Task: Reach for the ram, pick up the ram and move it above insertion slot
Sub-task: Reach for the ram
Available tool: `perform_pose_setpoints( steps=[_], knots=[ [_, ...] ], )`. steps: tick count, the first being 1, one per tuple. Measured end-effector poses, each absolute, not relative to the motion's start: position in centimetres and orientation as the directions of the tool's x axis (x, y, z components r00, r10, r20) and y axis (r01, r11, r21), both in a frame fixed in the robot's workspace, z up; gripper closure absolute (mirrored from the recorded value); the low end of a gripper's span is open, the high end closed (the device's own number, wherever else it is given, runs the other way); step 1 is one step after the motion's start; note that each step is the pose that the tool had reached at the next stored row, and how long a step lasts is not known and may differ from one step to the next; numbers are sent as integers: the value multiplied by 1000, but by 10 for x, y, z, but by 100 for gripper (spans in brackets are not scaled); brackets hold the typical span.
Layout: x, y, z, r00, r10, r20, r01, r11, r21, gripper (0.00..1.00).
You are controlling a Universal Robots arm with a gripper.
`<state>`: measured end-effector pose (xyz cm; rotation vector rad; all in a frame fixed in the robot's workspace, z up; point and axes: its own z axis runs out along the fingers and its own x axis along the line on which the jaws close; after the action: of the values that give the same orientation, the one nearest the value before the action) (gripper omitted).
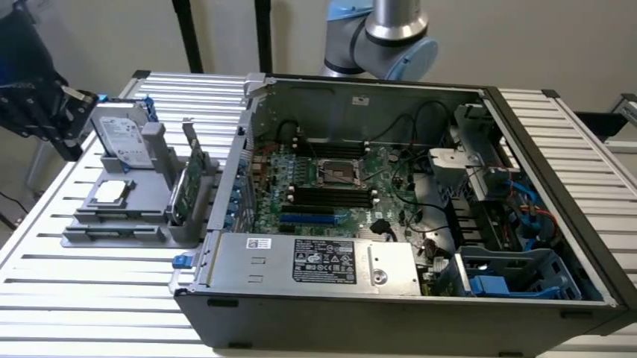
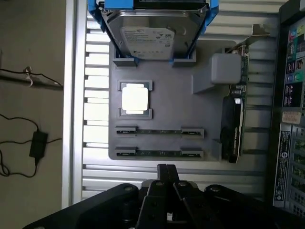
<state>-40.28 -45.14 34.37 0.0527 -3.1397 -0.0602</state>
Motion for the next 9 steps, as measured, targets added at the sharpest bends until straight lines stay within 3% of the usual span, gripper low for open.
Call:
perform_pose_setpoints(
  steps=[9],
  knots=[
    [-394,-459,343,-999,-46,0,-45,998,39,89]
  ],
)
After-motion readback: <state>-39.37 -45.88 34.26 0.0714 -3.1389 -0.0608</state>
